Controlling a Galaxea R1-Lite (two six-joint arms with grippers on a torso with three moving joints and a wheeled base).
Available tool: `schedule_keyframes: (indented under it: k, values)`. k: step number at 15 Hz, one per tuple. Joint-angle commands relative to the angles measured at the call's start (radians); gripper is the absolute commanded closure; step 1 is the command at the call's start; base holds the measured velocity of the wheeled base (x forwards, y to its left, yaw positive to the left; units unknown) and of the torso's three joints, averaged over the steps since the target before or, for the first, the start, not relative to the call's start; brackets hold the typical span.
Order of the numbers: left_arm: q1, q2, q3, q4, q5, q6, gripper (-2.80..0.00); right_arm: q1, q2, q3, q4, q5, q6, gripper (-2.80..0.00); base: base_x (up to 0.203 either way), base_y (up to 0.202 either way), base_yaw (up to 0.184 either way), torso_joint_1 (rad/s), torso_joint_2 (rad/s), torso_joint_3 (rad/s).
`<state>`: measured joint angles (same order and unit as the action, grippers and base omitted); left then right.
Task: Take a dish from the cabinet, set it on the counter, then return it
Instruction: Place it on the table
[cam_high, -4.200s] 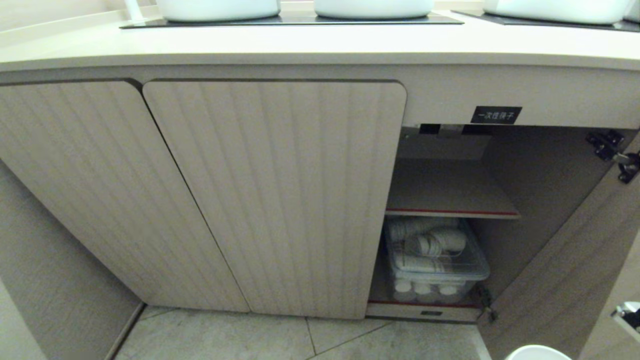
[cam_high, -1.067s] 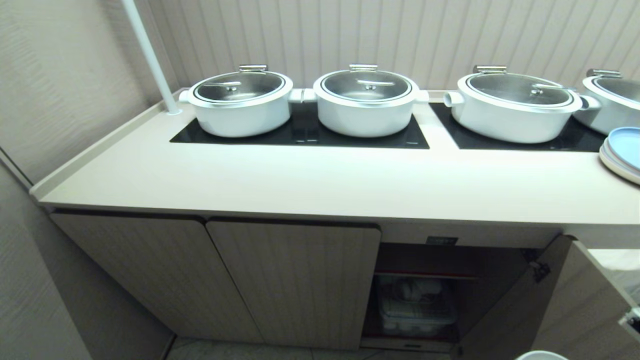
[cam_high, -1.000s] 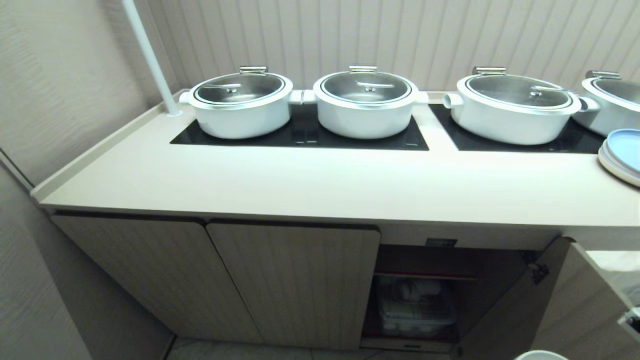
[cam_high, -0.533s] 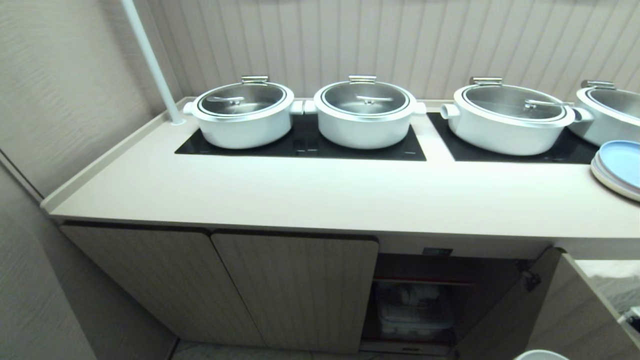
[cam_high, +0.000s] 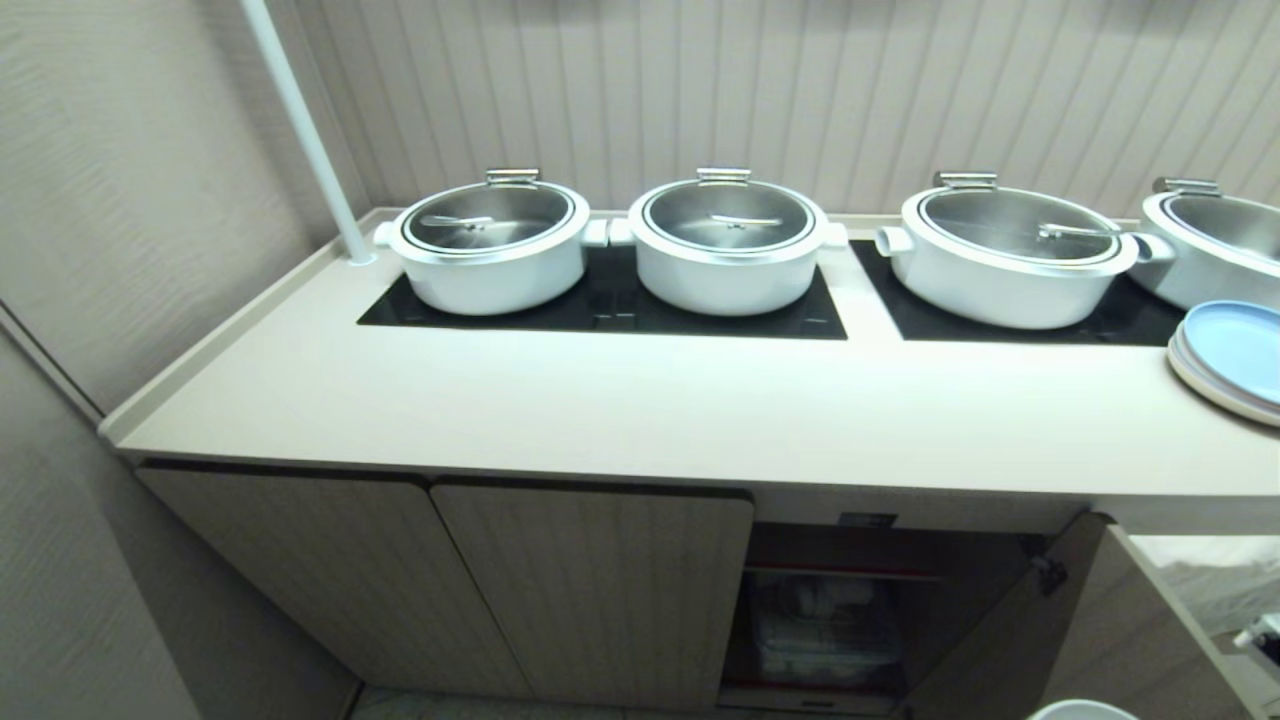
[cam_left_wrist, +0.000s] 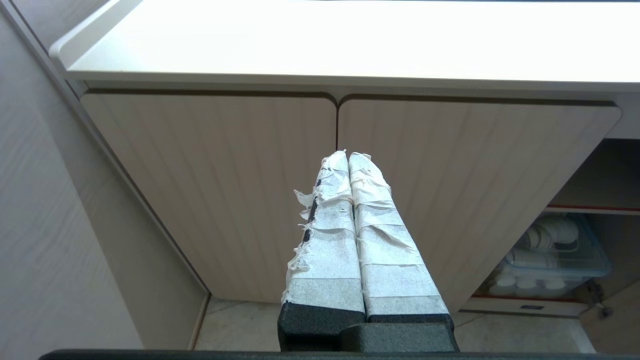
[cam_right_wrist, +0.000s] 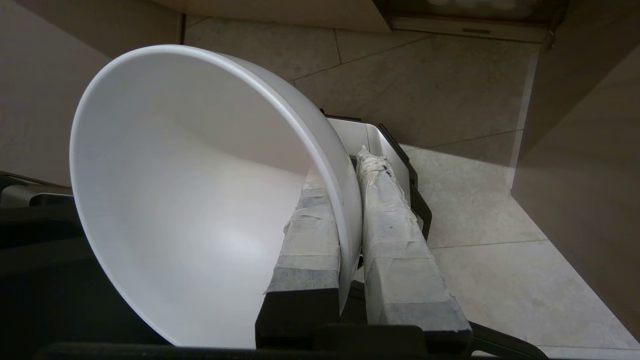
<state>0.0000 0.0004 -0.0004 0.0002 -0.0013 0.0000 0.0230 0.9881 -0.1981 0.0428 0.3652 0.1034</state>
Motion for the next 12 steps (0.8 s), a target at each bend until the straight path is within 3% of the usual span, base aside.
schedule_keyframes:
  k: [1,12]
  values:
    - [0.0,0.0,0.0,0.0,0.0,0.0,0.0,0.0,0.0,0.0,0.0,0.003,0.001,0.0,0.0,0.0,0.0,0.159,-0.32,-0.167]
    - [0.0,0.0,0.0,0.0,0.001,0.0,0.0,0.002,0.014,-0.012,-0.004,0.001,-0.002,0.0,0.0,0.0,0.0,0.103,-0.2,-0.104]
